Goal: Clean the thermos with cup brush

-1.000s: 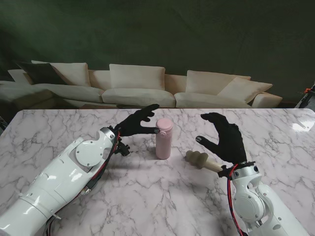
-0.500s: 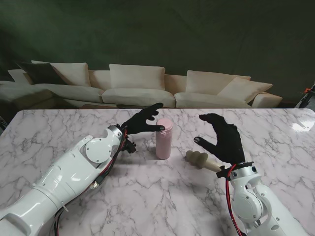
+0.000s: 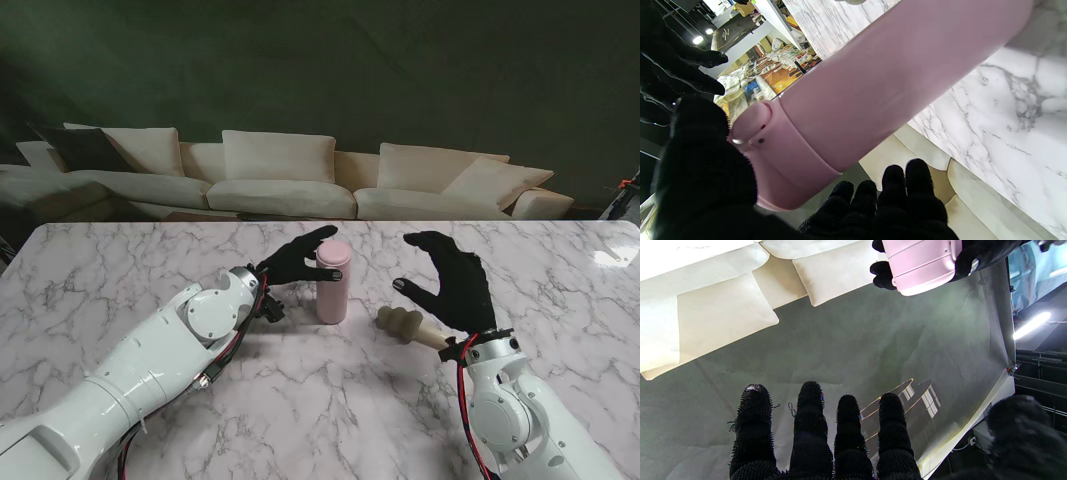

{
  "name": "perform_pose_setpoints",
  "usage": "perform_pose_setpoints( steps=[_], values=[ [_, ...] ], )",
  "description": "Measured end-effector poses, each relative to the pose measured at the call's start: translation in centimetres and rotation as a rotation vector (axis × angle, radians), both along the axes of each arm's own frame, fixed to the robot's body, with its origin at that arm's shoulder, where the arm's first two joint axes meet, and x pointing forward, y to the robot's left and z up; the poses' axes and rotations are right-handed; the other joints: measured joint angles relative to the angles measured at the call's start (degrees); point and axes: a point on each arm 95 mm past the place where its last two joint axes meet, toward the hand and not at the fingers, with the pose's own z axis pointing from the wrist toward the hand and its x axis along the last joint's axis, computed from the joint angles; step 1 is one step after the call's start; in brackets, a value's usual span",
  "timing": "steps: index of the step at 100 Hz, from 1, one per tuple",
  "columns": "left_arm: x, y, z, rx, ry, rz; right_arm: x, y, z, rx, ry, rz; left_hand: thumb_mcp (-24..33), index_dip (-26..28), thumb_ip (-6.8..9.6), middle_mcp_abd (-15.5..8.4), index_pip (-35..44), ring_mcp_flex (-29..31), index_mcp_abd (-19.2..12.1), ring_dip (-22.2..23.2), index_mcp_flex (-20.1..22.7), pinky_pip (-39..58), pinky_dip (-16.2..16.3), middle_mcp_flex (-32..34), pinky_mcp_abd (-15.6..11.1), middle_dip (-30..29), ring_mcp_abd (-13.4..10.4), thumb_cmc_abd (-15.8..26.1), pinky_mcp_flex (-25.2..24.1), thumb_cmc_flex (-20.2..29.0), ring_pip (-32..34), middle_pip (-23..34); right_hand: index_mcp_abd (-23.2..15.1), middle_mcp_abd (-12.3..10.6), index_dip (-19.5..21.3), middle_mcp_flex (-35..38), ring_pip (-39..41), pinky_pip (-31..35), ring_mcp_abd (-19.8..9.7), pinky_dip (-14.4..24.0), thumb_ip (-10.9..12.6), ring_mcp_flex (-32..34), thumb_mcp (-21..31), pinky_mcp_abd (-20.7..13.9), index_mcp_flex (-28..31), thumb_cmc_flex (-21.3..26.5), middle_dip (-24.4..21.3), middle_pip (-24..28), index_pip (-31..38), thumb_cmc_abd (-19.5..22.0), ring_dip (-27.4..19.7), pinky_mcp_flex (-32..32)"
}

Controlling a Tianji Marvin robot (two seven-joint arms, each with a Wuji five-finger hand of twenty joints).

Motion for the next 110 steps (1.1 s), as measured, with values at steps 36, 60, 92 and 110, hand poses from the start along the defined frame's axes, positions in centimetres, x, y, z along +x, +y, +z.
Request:
perform_pose_setpoints(
  steps=[36, 60, 92, 110],
  values=[
    [-0.1, -0.7, -1.0, 0.004, 0.034, 0.001, 0.3, 0.1, -0.2, -0.007, 0.0, -0.012, 0.0, 0.58, 0.01, -0.13, 0.1, 0.33, -0.4, 0.32, 0.0, 0.04, 0.01, 0.02, 0.0, 0.66, -0.08, -0.01, 0.09, 0.0, 0.01, 0.06, 0.0, 0.02, 0.0, -0.03, 0.0, -0.48, 0.0, -0.04, 0.0, -0.04, 0.02, 0.0, 1.45, 0.0, 0.01, 0.01, 0.31, -0.01, 0.0, -0.27],
    [-0.2, -1.0, -1.9, 0.007, 0.058, 0.018, 0.4, 0.1, -0.2, -0.008, 0.001, -0.013, -0.6, 0.7, 0.01, -0.17, 0.26, 1.08, -0.44, 0.4, 0.05, 0.76, 0.01, 0.71, 0.0, 0.69, -0.12, -0.01, 0.38, 0.0, 0.01, 1.45, 0.0, 0.03, 0.0, -0.03, 0.0, -0.57, 0.0, -0.04, 0.0, -0.07, 0.59, 0.0, 1.45, 0.0, 0.02, 0.02, 0.31, -0.01, 0.0, -0.73],
    [-0.3, -0.9, -3.0, 0.025, 0.08, 0.045, 0.4, 0.1, -0.3, -0.01, 0.003, -0.015, -0.04, 1.24, 0.82, -0.73, 0.48, 1.08, -0.76, 0.98, 0.17, 0.83, 0.12, 0.73, 0.0, 0.73, -0.14, -1.33, 0.39, 2.93, 0.02, 1.45, 0.0, 0.03, 0.0, -0.04, 0.0, -0.57, 0.0, -0.05, 0.0, -0.09, 0.59, 0.0, 1.46, 0.0, 0.02, 0.05, 0.31, -0.01, 0.0, -0.8],
    [-0.5, -0.8, -4.2, 0.047, 0.104, 0.054, 0.5, 0.1, -0.3, -0.011, 0.005, -0.016, -0.04, 1.27, 1.2, -0.79, 0.52, 1.08, -1.09, 0.99, 0.71, 0.84, 0.13, 0.74, 0.0, 0.74, -0.15, -1.33, 0.39, 3.52, 0.02, 1.45, 0.0, 0.03, 0.0, -0.04, 0.0, -1.01, -0.01, -0.05, 0.0, -0.1, 0.6, 0.0, 1.46, 0.0, 0.02, 0.05, 0.31, -0.01, 0.0, -0.83]
  ],
)
